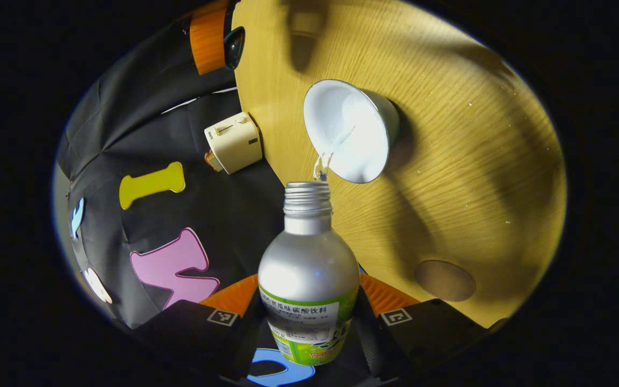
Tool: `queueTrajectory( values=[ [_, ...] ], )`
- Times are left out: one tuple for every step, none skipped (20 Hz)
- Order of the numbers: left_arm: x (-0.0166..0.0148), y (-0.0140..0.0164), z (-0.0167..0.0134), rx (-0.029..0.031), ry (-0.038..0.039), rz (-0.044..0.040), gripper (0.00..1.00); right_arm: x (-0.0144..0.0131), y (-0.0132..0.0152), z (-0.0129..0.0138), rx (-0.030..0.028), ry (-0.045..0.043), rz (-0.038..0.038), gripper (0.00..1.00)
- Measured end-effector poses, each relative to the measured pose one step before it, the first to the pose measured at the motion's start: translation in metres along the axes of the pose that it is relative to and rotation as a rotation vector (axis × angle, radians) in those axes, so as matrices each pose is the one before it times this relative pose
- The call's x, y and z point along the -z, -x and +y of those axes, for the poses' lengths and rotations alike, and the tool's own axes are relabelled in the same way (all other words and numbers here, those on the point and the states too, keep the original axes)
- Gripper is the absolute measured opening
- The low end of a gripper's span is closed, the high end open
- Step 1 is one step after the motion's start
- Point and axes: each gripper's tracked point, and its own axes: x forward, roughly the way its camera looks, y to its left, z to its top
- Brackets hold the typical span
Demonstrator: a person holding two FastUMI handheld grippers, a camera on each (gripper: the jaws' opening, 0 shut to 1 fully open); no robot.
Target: Open the teacup lid with one hand, grasp the water bottle and pour water into the teacup with the other hand; after pouring, place the water bottle on the coaster and then close the teacup lid.
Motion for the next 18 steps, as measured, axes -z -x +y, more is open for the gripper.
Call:
queueTrajectory(
  values=[
    [0.00122,0.00046,0.0003,0.00251,-0.01019,0.00059,0.81,-0.0001,0.00031,0.00015,0.00011,-0.00008,0.0,0.29],
    [-0.00028,0.00157,0.00077,-0.00103,-0.01082,-0.00048,0.81,-0.00003,0.00004,0.00011,-0.00018,0.00005,-0.00001,0.29],
    [-0.00042,0.00048,0.00058,0.00252,-0.01275,0.00156,0.81,-0.00011,0.00017,0.00023,-0.0002,-0.00006,0.00009,0.29],
    [-0.00086,0.00108,0.00019,-0.00223,-0.01253,0.00037,0.81,0.0002,0.00007,-0.0003,-0.00008,-0.00007,0.00015,0.29],
    [-0.0005,0.00002,0.00173,-0.00422,-0.0094,-0.00016,0.81,0.00045,-0.00045,0.00002,0.00003,0.00014,-0.00009,0.29],
    [-0.00013,-0.00075,-0.00157,0.00185,-0.00401,0.00183,0.81,-0.00053,0.00013,-0.00002,0.0,-0.00019,0.00019,0.29],
    [0.00237,-0.001,0.00265,-0.00191,-0.00464,-0.00006,0.81,-0.00008,0.00007,0.00005,-0.00007,0.00009,-0.00021,0.29],
    [0.00011,-0.0004,0.00072,-0.005,-0.0088,-0.00005,0.81,-0.00002,0.00023,-0.00016,0.00009,-0.00013,0.00019,0.29],
    [0.0003,-0.00088,0.00228,-0.01123,-0.00976,-0.00316,0.81,0.00013,-0.00009,-0.00003,-0.00006,0.00013,-0.00014,0.29],
    [-0.00017,-0.0008,-0.00033,-0.01122,-0.00947,-0.00545,0.81,-0.00009,-0.0001,-0.00012,-0.00012,-0.00004,0.00024,0.29],
    [0.00007,0.00018,0.00008,-0.00478,-0.00861,-0.0026,0.81,-0.00007,0.00026,0.00039,-0.00002,0.00007,-0.00014,0.29],
    [-0.00106,0.00095,-0.00095,-0.00095,-0.00659,-0.00006,0.81,-0.00003,-0.00008,-0.00028,-0.00013,-0.00003,0.00008,0.29],
    [-0.00222,0.00215,-0.00027,-0.00257,-0.00627,-0.00074,0.82,0.00024,-0.00015,-0.00021,-0.00007,-0.00006,0.00006,0.29],
    [-0.00136,0.0008,-0.00185,-0.00067,-0.00811,0.00148,0.82,-0.00002,-0.00002,0.00018,0.00011,0.00001,0.00002,0.29],
    [-0.00127,0.00144,0.00141,-0.00198,-0.00802,0.0011,0.81,0.00012,-0.00003,0.00015,-0.00008,-0.00005,-0.00004,0.29],
    [-0.00178,0.00093,-0.00104,-0.00191,-0.00564,0.00051,0.81,-0.00017,-0.00005,-0.00025,-0.00007,-0.00004,0.00003,0.29],
    [0.00204,-0.00118,0.00036,-0.00064,-0.00302,0.00227,0.81,-0.00005,-0.00019,0.00015,-0.00008,0.00004,0.0,0.29],
    [0.00039,0.00014,-0.00069,-0.00192,-0.00074,0.00139,0.81,-0.00008,0.00063,0.00079,-0.00522,-0.00126,0.00031,0.29]
  ],
)
